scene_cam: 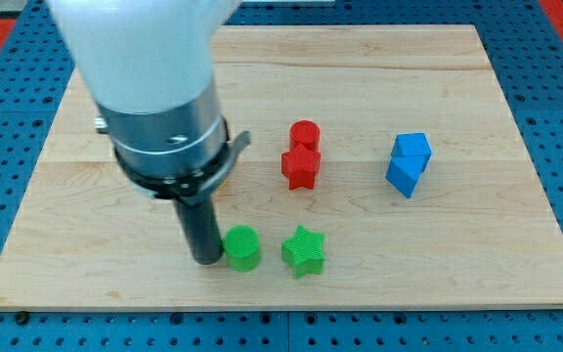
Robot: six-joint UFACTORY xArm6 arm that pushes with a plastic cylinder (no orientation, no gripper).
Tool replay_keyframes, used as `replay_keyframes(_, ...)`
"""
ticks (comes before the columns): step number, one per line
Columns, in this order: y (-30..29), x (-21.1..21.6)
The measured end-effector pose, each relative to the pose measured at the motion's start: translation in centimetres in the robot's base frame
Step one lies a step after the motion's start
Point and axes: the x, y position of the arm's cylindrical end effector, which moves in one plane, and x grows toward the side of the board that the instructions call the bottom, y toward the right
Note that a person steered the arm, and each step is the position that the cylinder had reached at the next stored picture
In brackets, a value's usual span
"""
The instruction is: Point your arm towards blue triangle
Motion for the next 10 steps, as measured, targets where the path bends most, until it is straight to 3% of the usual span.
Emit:
replay_keyframes(1, 3.4, 0.0)
replay_keyframes(2, 2.6, 0.0)
replay_keyframes(3, -2.4, -1.5)
replay_keyframes(4, -3.0, -4.7)
replay_keyframes(5, -0.5, -6.2)
replay_keyframes(8, 16.3, -5.8)
replay_keyframes(10, 19.1, -3.6)
